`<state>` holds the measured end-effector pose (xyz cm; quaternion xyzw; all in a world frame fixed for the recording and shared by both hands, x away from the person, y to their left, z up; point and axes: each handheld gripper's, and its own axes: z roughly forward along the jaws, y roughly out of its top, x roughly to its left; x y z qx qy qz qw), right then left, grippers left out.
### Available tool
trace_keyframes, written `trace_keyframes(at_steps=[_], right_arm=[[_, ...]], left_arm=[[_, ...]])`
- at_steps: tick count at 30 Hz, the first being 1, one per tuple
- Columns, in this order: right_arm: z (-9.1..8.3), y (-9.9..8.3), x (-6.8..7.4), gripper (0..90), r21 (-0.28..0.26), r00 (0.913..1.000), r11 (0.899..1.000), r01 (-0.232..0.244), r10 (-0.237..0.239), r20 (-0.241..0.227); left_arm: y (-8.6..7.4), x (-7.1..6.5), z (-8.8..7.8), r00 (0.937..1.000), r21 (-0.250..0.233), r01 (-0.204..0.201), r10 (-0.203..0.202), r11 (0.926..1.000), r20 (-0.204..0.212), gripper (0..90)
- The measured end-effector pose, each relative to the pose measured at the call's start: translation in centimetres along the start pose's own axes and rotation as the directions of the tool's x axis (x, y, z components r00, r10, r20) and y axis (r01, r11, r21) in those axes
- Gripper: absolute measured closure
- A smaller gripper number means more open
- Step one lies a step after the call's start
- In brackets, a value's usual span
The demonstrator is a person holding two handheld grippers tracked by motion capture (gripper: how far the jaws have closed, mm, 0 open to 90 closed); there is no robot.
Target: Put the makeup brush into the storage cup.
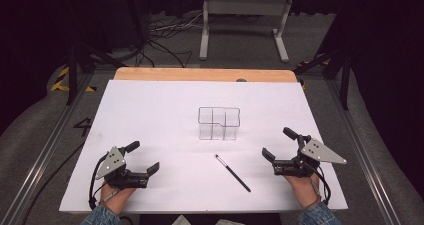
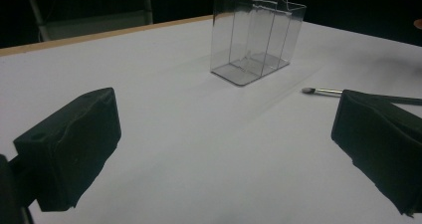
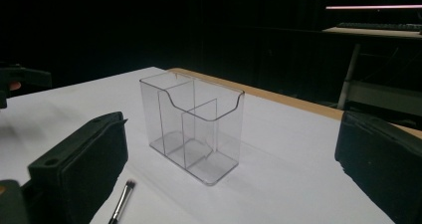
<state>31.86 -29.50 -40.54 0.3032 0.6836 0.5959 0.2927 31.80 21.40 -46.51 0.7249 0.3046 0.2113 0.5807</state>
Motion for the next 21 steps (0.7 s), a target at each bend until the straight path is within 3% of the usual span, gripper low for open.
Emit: trace_keyframes(at_steps=[3, 6, 7, 13, 21], right_arm=[[0.3, 0.7, 0.0, 0.7, 0.026, 1.0, 1.0, 0.003, -0.003, -0.001], [0.4, 1.1, 0.1, 0.2, -0.006, 0.9999, 1.0, 0.015, -0.015, 0.007], [0.4, 1.2, 0.1, 0.2, -0.025, 1.0, 1.0, 0.006, -0.006, 0.003], [1.2, 2.5, 0.0, 0.1, -0.002, 0.9994, 1.0, -0.024, 0.024, -0.023], [3.0, 3.6, 1.1, 0.1, 0.012, 0.9979, 1.0, 0.002, -0.001, -0.065]], left_arm=[[0.0, 0.0, 0.0, 1.0, 0.001, -0.002, 0.002, 1.0, 0.0, 0.0], [0.0, 0.0, 0.0, 1.0, 0.003, -0.003, 0.003, 1.0, 0.0, 0.0], [0.0, 0.0, 0.0, 1.0, 0.003, -0.002, 0.002, 1.0, 0.0, 0.0], [0.0, -0.1, 0.0, 1.0, 0.007, -0.002, 0.002, 1.0, 0.0, 0.0], [0.0, -0.1, 0.1, 1.0, 0.011, -0.006, 0.006, 0.9999, 0.0, 0.0]])
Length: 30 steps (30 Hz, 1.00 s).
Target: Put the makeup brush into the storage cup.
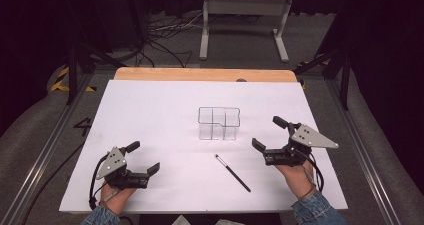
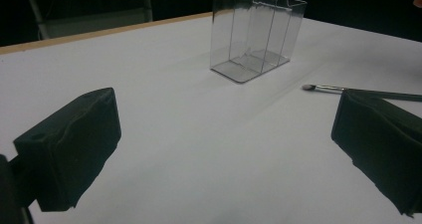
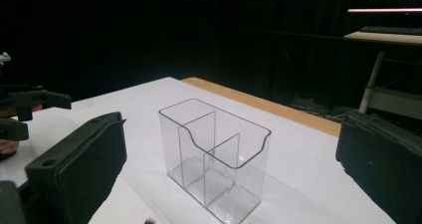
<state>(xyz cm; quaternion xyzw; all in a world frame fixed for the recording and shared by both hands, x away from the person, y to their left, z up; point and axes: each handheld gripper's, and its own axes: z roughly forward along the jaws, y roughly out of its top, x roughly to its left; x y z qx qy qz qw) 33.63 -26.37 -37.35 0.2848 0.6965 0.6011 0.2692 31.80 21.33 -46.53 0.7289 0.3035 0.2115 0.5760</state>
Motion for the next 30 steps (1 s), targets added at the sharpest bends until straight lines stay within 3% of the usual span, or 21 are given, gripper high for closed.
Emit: trace_keyframes(at_steps=[7, 10, 11, 14, 16, 19, 20, 22, 23, 25, 26, 27, 30], right_arm=[[1.9, 0.6, 1.0, 0.2, 0.012, 0.9988, 1.0, -0.015, 0.016, -0.046], [2.4, 1.3, 1.4, 1.0, 0.083, 0.9987, 0.997, -0.002, 0.007, -0.051], [2.4, 1.3, 1.4, 1.0, 0.083, 0.9987, 0.997, -0.002, 0.007, -0.051], [3.2, 2.3, 2.1, 1.2, 0.181, 0.9984, 0.983, 0.037, -0.028, -0.05], [3.3, 2.5, 2.2, 1.2, 0.199, 0.9984, 0.979, 0.043, -0.034, -0.046], [3.9, 3.1, 2.5, 1.2, 0.303, 0.9979, 0.951, 0.059, -0.048, -0.043], [4.2, 3.3, 2.8, 1.7, 0.355, 0.9978, 0.933, 0.057, -0.041, -0.051], [4.5, 3.3, 3.0, 1.7, 0.399, 0.9972, 0.915, 0.066, -0.046, -0.058], [4.5, 3.3, 3.0, 1.7, 0.399, 0.9972, 0.915, 0.066, -0.046, -0.058], [4.8, 3.4, 3.1, 1.8, 0.432, 0.9966, 0.899, 0.068, -0.041, -0.072], [5.0, 3.5, 3.1, 1.7, 0.464, 0.9963, 0.883, 0.069, -0.037, -0.078], [5.0, 3.5, 3.1, 1.7, 0.464, 0.9963, 0.883, 0.069, -0.037, -0.078], [5.4, 3.8, 3.4, 1.8, 0.517, 0.9947, 0.851, 0.091, -0.052, -0.088]], left_arm=[[0.0, 0.0, 0.0, 1.0, 0.008, 0.007, -0.007, 0.9999, 0.005, 0.0], [0.1, 0.0, 0.0, 0.9998, 0.026, 0.017, -0.017, 0.9995, 0.011, 0.1], [0.1, 0.0, 0.0, 0.9998, 0.026, 0.017, -0.017, 0.9995, 0.011, 0.2], [0.1, 0.0, 0.2, 0.9994, 0.052, 0.027, -0.029, 0.9983, 0.019, 0.3], [0.1, -0.1, 0.2, 0.9995, 0.054, 0.026, -0.027, 0.9982, 0.019, 0.3], [0.1, -0.1, 0.2, 0.9993, 0.067, 0.028, -0.029, 0.9974, 0.023, 0.6], [0.1, -0.1, 0.2, 0.9991, 0.071, 0.031, -0.033, 0.997, 0.027, 1.5], [0.1, -0.2, 0.3, 0.999, 0.075, 0.031, -0.033, 0.9967, 0.03, 1.5], [0.1, -0.2, 0.3, 0.999, 0.075, 0.031, -0.033, 0.9967, 0.03, 1.5], [0.2, -0.2, 0.3, 0.999, 0.077, 0.032, -0.034, 0.9965, 0.03, 1.5], [0.2, -0.2, 0.3, 0.999, 0.077, 0.031, -0.033, 0.9966, 0.03, 1.5], [0.2, -0.2, 0.3, 0.999, 0.077, 0.031, -0.033, 0.9966, 0.03, 1.4], [0.1, -0.2, 0.3, 0.999, 0.077, 0.032, -0.034, 0.9965, 0.029, 1.4]])
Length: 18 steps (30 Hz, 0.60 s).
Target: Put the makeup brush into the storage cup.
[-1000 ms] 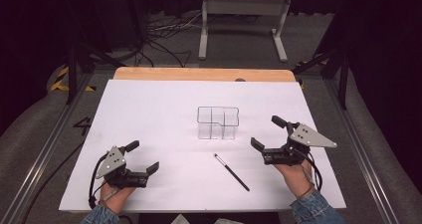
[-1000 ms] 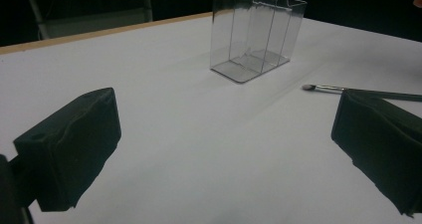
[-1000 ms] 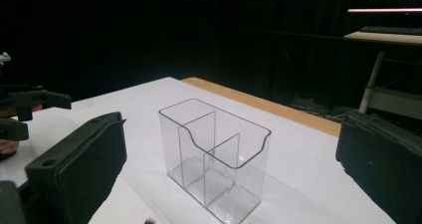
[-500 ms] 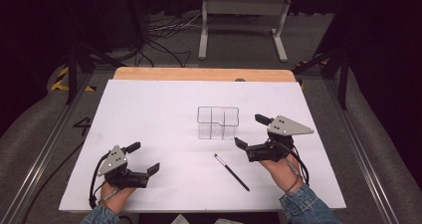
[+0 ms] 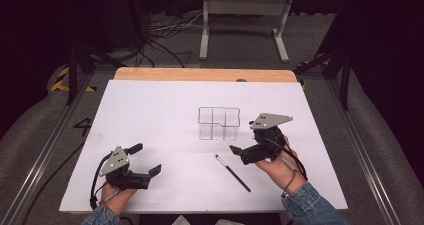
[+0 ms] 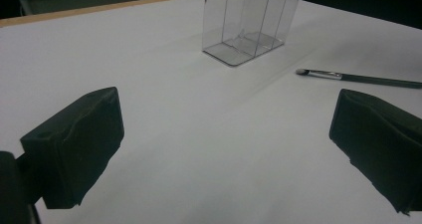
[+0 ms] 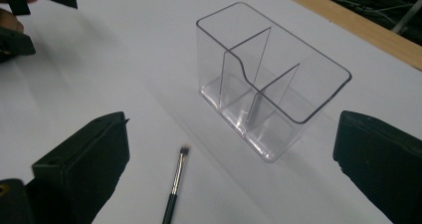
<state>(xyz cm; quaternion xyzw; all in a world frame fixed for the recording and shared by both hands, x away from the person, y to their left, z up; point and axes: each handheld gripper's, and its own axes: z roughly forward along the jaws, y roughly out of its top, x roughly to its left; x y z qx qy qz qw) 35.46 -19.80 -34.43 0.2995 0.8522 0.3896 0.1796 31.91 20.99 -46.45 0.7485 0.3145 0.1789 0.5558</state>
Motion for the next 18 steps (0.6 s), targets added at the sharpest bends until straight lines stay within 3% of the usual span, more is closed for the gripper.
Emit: trace_keyframes(at_steps=[6, 10, 18], right_arm=[[0.0, 0.9, 0.5, 3.8, 0.084, 0.999, 0.996, 0.041, -0.042, 0.011], [0.6, 1.1, 0.7, 4.6, 0.157, 0.9988, 0.987, 0.048, -0.048, 0.0], [1.2, 1.5, 0.9, 6.4, 0.232, 0.9971, 0.97, 0.077, -0.075, -0.017]], left_arm=[[0.0, 0.0, -0.1, 1.0, -0.005, -0.005, 0.005, 1.0, -0.005, 1.3], [0.0, 0.0, -0.1, 1.0, -0.006, -0.004, 0.004, 1.0, -0.006, 1.3], [0.0, 0.0, -0.1, 1.0, 0.001, -0.006, 0.006, 1.0, -0.001, 1.6]])
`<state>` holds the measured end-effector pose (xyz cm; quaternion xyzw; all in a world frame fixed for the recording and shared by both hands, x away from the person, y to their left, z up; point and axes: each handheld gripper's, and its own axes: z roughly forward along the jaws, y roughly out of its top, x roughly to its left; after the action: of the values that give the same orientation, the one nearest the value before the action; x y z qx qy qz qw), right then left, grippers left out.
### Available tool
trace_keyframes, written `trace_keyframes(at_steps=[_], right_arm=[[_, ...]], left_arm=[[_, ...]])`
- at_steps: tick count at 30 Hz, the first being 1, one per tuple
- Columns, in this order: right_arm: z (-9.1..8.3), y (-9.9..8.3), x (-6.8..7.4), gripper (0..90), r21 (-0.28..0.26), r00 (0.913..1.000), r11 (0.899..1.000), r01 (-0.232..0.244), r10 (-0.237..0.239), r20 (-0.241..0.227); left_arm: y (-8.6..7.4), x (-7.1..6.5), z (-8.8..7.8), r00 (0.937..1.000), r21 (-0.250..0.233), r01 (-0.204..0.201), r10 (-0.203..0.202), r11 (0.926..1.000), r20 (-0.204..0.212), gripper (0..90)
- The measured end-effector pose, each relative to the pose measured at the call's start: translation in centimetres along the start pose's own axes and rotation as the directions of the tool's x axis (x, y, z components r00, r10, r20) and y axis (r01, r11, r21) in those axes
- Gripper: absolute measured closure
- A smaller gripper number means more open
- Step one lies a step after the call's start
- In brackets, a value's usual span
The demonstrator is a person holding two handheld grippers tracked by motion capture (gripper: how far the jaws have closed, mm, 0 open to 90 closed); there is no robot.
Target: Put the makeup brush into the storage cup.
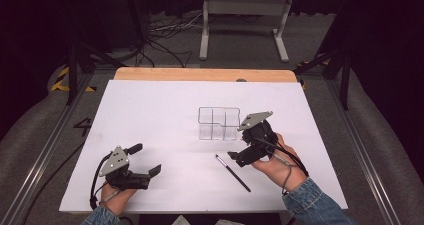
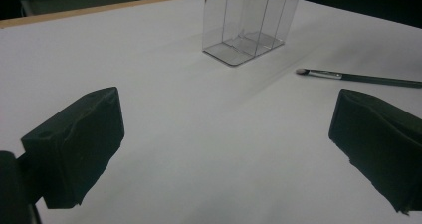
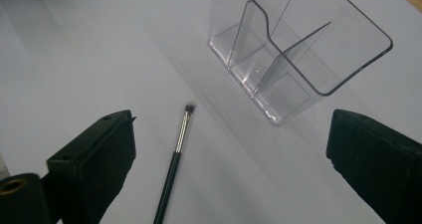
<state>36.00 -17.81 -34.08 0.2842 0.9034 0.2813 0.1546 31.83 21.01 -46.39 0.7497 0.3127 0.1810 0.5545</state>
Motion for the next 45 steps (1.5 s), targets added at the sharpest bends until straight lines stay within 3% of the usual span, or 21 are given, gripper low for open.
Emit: trace_keyframes(at_steps=[6, 11, 15, 21, 22, 27, 31, 35, 38, 45], right_arm=[[0.4, 0.6, 0.3, 7.7, 0.076, 0.9997, 0.997, 0.02, -0.019, -0.014], [1.0, 1.0, 0.6, 7.7, 0.146, 0.9988, 0.988, 0.044, -0.04, -0.028], [1.4, 1.2, 0.7, 7.7, 0.173, 0.9985, 0.984, 0.047, -0.042, -0.035], [2.4, 1.4, 0.7, 7.6, 0.249, 0.9981, 0.967, 0.049, -0.038, -0.049], [2.7, 1.4, 0.8, 7.3, 0.274, 0.9979, 0.96, 0.054, -0.042, -0.05], [3.3, 1.4, 1.0, 6.8, 0.313, 0.9972, 0.948, 0.064, -0.048, -0.058], [3.8, 1.5, 1.2, 6.4, 0.338, 0.9942, 0.937, 0.083, -0.055, -0.093], [4.4, 1.6, 1.4, 6.9, 0.355, 0.9942, 0.93, 0.09, -0.062, -0.088], [5.1, 1.4, 1.7, 9.2, 0.384, 0.9949, 0.919, 0.094, -0.072, -0.069], [6.1, 0.8, 1.8, 16.6, 0.418, 0.9968, 0.906, 0.07, -0.046, -0.066]], left_arm=[[0.0, 0.0, 0.0, 1.0, 0.0, 0.003, -0.003, 1.0, 0.003, 1.6], [0.0, -0.1, -0.1, 1.0, 0.004, -0.003, 0.003, 1.0, -0.001, 1.6], [0.0, 0.0, -0.1, 1.0, 0.006, -0.001, 0.001, 1.0, -0.002, 1.6], [0.0, -0.1, 0.0, 1.0, 0.008, 0.0, 0.0, 1.0, -0.002, 1.6], [0.0, -0.1, 0.0, 1.0, 0.005, 0.005, -0.005, 1.0, -0.004, 1.5], [0.0, 0.1, 0.0, 0.9999, 0.004, 0.008, -0.008, 1.0, -0.009, 1.3], [0.0, 0.1, 0.0, 1.0, 0.002, 0.004, -0.004, 1.0, -0.009, 1.2], [0.0, 0.0, 0.0, 1.0, 0.003, 0.003, -0.003, 1.0, -0.007, 1.3], [0.0, 0.0, 0.0, 0.9999, -0.002, -0.007, 0.007, 1.0, -0.012, 1.6], [0.0, 0.0, 0.0, 0.9999, -0.004, -0.009, 0.009, 1.0, -0.009, 1.9]])
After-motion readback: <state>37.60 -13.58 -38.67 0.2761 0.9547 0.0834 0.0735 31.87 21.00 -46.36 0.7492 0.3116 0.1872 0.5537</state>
